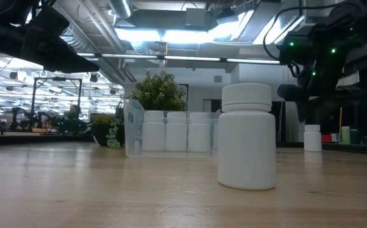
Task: Pick and place pill bottles into a basket
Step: Put the pill bottle into the bin
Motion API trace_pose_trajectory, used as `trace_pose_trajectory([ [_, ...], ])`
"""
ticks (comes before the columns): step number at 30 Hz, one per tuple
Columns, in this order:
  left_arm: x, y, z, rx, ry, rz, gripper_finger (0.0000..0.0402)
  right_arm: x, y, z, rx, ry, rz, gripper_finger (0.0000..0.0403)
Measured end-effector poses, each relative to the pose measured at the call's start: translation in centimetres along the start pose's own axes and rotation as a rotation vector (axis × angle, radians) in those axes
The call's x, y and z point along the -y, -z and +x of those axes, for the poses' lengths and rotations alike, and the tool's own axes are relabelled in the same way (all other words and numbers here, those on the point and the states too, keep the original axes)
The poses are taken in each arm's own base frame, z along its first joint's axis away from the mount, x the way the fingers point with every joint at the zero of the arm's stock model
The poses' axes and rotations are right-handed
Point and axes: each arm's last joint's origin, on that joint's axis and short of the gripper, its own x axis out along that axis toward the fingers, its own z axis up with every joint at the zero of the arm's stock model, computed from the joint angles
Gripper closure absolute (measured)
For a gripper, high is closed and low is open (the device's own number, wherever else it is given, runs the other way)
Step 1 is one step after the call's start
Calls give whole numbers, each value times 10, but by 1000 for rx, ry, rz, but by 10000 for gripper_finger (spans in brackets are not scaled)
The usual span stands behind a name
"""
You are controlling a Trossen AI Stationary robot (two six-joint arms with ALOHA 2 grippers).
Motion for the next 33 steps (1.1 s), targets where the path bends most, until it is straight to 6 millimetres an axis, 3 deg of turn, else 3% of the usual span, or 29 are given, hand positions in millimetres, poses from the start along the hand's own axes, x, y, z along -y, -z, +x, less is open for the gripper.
trace_pose_trajectory([
  [7, 0, 0, 0, -1, 0, 0, 367, 7, -1, 8, -5, 37, 11, 163],
  [33, 0, 0, 0, 0, 0, 0, 361, 1, 1, 18, -4, 68, -19, 163],
])
